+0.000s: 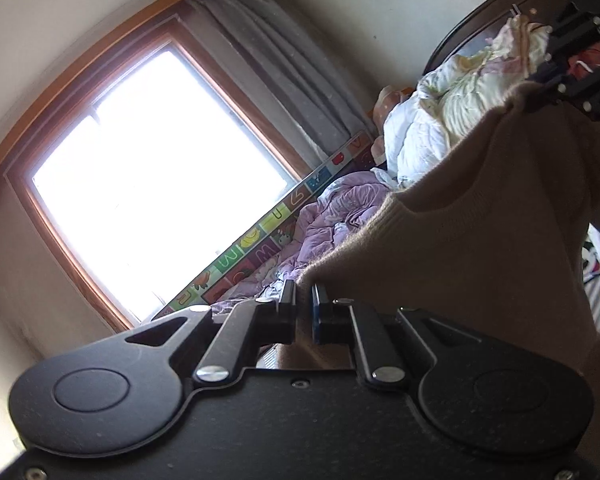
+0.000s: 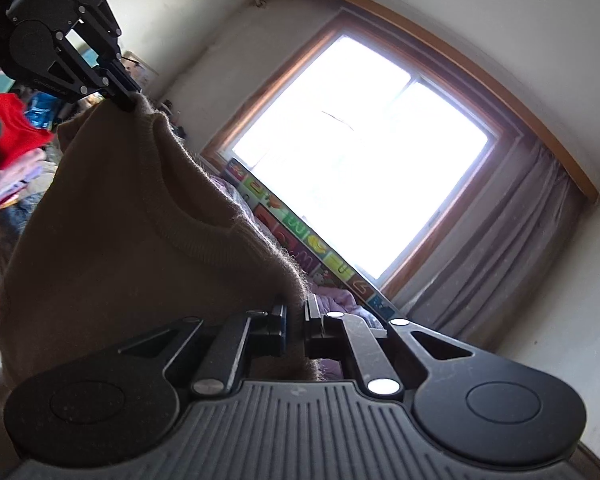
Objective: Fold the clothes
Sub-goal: 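Lift the beige sweater with both grippers and shake it open in the air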
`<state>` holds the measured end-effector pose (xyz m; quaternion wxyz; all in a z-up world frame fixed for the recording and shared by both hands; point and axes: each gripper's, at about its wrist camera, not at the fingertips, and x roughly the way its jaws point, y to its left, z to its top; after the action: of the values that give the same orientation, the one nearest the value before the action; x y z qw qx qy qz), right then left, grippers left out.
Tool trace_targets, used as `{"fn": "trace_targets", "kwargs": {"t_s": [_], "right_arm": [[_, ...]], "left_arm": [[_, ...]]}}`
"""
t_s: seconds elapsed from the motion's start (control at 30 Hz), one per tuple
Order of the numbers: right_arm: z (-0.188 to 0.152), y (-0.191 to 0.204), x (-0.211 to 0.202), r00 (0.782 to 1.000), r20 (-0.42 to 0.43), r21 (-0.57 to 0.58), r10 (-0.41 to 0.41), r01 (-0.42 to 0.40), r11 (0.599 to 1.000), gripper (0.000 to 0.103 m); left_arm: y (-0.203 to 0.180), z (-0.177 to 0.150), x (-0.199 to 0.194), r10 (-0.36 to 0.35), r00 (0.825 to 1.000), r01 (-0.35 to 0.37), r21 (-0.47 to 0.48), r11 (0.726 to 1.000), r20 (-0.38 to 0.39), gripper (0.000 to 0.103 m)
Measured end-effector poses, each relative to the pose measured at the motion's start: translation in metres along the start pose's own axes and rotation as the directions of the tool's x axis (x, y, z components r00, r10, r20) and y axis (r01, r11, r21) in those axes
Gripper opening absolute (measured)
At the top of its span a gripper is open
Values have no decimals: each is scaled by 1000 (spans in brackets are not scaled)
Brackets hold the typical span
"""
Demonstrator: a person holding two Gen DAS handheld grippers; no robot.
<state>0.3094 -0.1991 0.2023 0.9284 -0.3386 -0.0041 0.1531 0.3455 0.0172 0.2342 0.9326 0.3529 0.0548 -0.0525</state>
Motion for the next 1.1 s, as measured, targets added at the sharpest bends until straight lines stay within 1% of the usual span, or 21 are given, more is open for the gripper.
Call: {"fn": "trace_targets", "kwargs": {"t_s": [0.07,0.17,0.23,0.33,0.47,0.67,0.73,0.8,0.93,1.03,1.1], "right_arm": [[-4,-1,18,1000,-14,21,-19,19,1000,8],[-11,-3,45,998,-35,53,-47,49,997,8],[-17,-2,60,997,-47,68,-60,63,996,8],[-35,14,57,998,-45,58,-35,37,998,8],[-58,40,29,999,-37,21,26,-25,999,8],[-75,82,-36,995,-41,-40,94,-96,995,8],[-79,92,-54,992,-52,-39,116,-118,992,8],[-83,100,-70,988,-64,-32,138,-140,990,8],[-95,126,-106,982,-82,-55,170,-175,983,8],[-102,145,-126,976,-95,-63,198,-205,977,8],[-108,158,-141,971,-103,-79,214,-222,972,8]], "left_arm": [[-1,-1,20,13,1000,-13,-6,1000,-10,7],[-5,-6,32,8,1000,-9,-42,999,-19,7],[-14,-18,30,-3,1000,3,-37,999,-20,7],[-32,-41,17,-29,999,28,-21,999,-16,7],[-47,-66,-12,-65,998,65,-13,998,-6,7],[-73,-90,-64,-107,994,107,9,994,0,7],[-84,-98,-79,-125,992,125,4,992,-3,7],[-96,-109,-96,-139,990,139,2,990,-10,7],[-120,-130,-134,-164,986,165,18,986,-33,7],[-140,-148,-161,-182,982,185,45,982,-58,7],[-151,-160,-178,-201,976,205,45,978,-77,7]]}}
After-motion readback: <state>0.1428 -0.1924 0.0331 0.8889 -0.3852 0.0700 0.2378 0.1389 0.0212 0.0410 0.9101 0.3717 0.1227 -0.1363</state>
